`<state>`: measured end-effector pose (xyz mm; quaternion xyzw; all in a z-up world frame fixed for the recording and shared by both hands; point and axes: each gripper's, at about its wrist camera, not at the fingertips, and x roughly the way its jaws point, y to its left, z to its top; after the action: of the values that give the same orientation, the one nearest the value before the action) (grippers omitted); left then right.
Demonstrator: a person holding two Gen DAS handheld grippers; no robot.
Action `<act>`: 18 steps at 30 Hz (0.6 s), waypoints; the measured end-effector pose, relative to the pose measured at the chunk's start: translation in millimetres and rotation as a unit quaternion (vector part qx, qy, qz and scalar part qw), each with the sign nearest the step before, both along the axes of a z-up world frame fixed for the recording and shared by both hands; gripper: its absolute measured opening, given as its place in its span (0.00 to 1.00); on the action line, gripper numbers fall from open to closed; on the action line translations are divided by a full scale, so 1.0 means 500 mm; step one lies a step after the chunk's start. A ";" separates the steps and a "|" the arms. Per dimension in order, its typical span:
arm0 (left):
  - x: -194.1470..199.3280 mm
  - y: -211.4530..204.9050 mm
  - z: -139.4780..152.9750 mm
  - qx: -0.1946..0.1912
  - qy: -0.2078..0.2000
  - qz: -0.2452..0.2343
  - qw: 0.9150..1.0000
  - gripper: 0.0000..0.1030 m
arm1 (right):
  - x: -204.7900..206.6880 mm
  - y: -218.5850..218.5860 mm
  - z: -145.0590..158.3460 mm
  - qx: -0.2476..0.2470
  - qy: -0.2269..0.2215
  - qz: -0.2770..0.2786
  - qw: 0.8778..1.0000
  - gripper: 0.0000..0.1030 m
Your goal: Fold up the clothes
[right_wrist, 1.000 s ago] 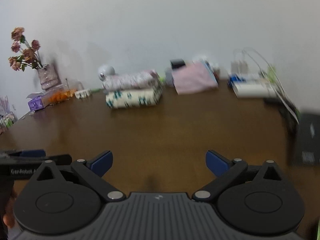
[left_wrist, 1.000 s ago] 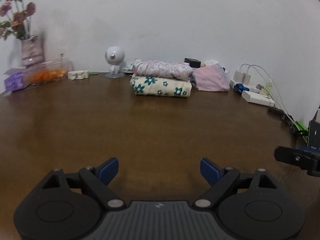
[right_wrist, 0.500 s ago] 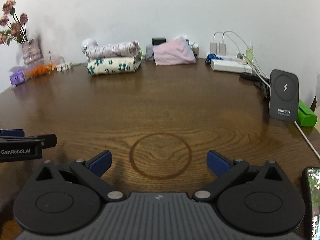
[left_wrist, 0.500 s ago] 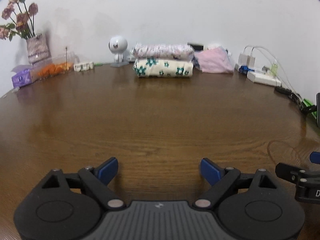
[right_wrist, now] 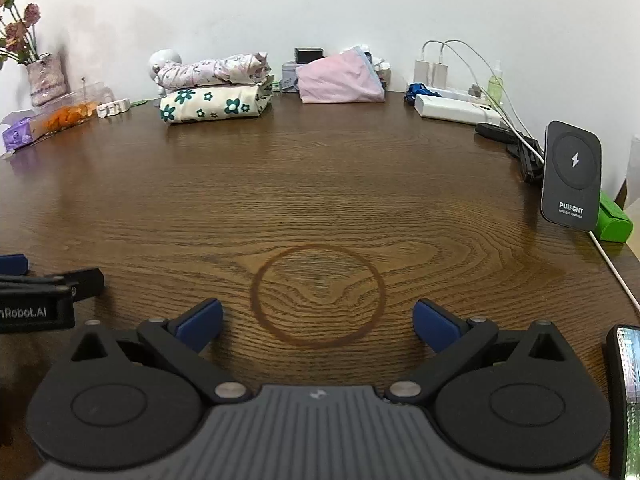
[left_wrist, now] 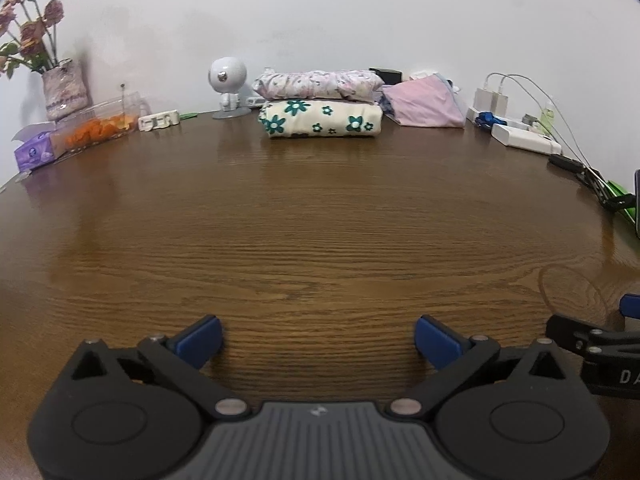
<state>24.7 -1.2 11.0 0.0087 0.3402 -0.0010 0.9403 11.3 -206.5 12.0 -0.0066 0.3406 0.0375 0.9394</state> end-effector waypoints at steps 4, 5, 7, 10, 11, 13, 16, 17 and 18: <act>-0.001 -0.010 0.000 0.000 0.000 -0.016 1.000 1.00 | -0.004 0.011 0.001 -0.001 -0.003 -0.015 1.000 0.99; -0.002 -0.012 0.000 0.000 0.000 -0.016 1.000 1.00 | -0.005 0.015 0.001 -0.001 -0.003 -0.013 1.000 0.99; -0.007 -0.013 -0.001 0.000 0.000 -0.011 1.000 1.00 | -0.005 0.018 0.002 0.001 -0.004 -0.001 1.000 0.99; -0.018 -0.013 -0.002 0.000 -0.005 -0.001 1.000 1.00 | -0.006 0.019 0.002 0.003 -0.004 0.010 1.000 0.99; -0.021 -0.013 -0.003 0.000 -0.007 0.001 1.000 1.00 | -0.005 0.019 0.003 0.004 -0.004 0.015 1.000 0.99; -0.020 -0.011 -0.002 0.000 -0.007 0.001 1.000 1.00 | -0.005 0.020 0.004 0.003 -0.003 0.021 1.000 0.99; -0.018 -0.010 -0.002 0.000 -0.005 0.000 1.000 1.00 | -0.005 0.022 0.004 0.002 -0.003 0.023 1.000 1.00; -0.018 -0.009 -0.001 0.000 -0.005 0.000 1.000 1.00 | -0.005 0.022 0.004 0.002 -0.003 0.022 1.000 1.00; -0.018 -0.009 -0.001 0.001 -0.006 0.001 1.000 1.00 | -0.007 0.023 0.004 0.002 -0.004 0.021 1.000 1.00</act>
<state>15.8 -5.8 10.4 0.0091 0.3349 -0.0003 0.9422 7.9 -195.3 13.9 -0.0119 0.3368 0.0579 0.9397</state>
